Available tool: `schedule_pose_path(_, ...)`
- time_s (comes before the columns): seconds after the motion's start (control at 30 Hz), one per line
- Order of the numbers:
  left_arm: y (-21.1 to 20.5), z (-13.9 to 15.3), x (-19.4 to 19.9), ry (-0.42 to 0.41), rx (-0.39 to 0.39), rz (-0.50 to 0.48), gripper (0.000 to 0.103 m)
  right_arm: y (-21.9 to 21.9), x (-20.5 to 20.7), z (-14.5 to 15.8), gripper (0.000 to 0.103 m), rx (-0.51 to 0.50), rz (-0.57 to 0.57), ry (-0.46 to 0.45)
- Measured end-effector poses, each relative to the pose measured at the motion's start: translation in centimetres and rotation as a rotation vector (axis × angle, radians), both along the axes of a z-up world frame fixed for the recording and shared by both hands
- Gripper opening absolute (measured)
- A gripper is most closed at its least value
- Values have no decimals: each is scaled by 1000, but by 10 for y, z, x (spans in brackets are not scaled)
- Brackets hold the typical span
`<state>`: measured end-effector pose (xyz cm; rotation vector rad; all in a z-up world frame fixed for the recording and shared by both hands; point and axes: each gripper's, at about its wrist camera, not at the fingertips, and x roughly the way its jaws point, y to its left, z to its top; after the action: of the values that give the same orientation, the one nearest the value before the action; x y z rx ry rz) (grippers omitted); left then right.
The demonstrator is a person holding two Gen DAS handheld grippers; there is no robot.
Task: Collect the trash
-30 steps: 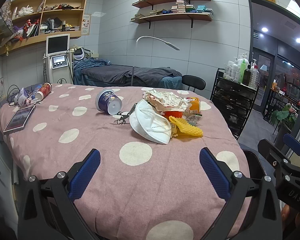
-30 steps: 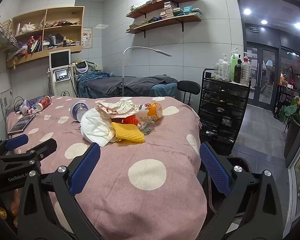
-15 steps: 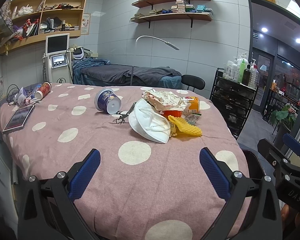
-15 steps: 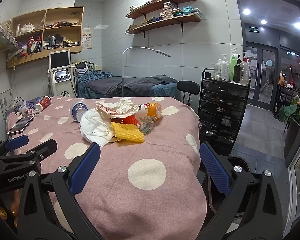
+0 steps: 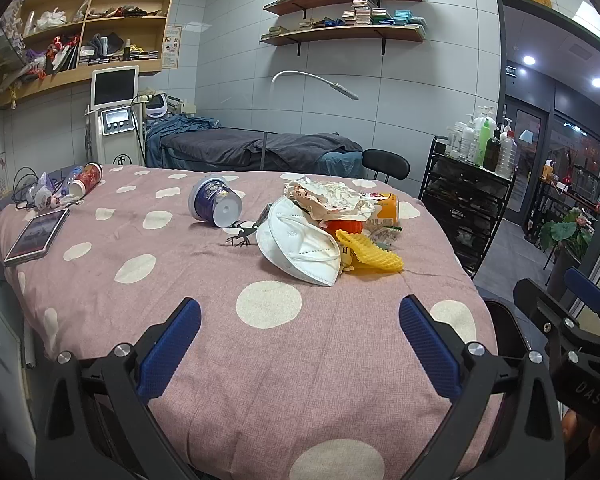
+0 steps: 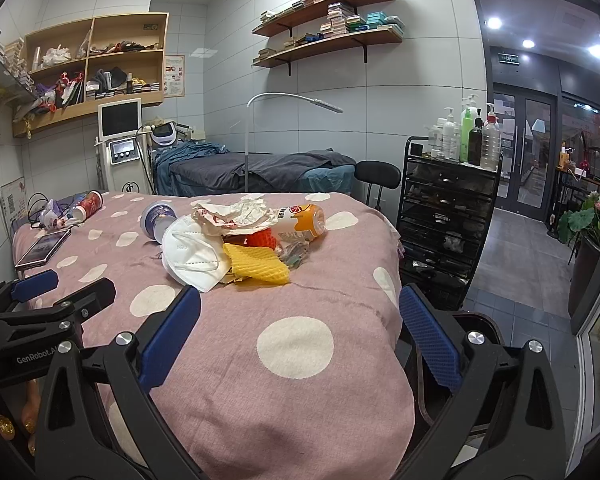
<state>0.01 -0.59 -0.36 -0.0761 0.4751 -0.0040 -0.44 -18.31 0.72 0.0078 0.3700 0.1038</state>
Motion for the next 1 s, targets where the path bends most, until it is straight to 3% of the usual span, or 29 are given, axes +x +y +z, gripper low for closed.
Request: schedule_pose_path(1.0, -3, -4, 1, 8, -3, -2, 98, 2, 4, -4, 98, -2, 2, 10)
